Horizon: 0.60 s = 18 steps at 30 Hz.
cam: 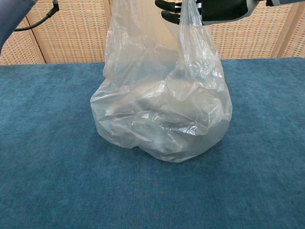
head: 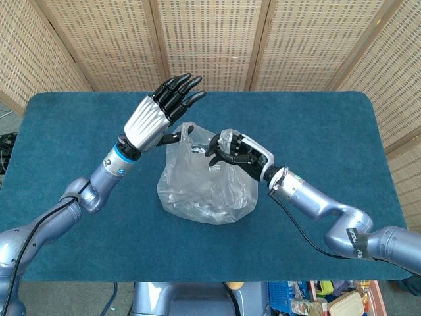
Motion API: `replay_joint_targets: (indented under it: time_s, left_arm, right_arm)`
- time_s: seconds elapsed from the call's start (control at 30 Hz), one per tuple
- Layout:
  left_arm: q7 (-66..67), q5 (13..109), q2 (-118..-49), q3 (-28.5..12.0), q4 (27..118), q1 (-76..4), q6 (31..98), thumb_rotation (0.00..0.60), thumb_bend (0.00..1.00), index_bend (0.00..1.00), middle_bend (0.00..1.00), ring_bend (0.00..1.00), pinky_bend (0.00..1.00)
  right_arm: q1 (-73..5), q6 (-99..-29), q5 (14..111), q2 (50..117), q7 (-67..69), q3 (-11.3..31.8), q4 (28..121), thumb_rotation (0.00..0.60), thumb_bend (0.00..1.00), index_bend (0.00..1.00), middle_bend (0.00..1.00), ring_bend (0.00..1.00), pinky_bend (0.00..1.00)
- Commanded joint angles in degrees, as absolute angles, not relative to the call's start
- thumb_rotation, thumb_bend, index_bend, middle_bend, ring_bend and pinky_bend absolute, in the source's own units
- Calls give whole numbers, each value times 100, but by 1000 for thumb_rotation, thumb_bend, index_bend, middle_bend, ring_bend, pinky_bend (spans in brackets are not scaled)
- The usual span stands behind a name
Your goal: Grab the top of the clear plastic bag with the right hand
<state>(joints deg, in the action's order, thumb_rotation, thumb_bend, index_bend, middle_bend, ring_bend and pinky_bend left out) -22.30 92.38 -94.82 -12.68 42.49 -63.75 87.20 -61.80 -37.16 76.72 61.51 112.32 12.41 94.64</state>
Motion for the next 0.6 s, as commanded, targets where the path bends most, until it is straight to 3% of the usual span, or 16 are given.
replay_joint_targets:
  time_s: [0.03, 0.13, 0.6]
  left_arm:
    - [-2147, 9220, -9456, -1286, 4364, -6399, 8660, 600, 343, 25, 0, 12, 155]
    - [-2037, 9213, -9433, -1307, 4467, -6427, 8613, 600, 345, 25, 0, 12, 155]
    - [-1709, 9177, -9405, -1403, 4870, -6535, 8445, 600, 346, 31, 0, 12, 155]
  right_arm:
    - [-6160, -3599, 7510, 6217, 11077, 1362, 9502, 600, 543, 439, 495, 317, 347]
    - [-6133, -3515, 7438, 6280, 10931, 1464, 9527, 600, 570, 439, 488, 312, 278]
    - [-6014, -3167, 7309, 6599, 10593, 1934, 9538, 600, 634, 377, 381, 212, 213]
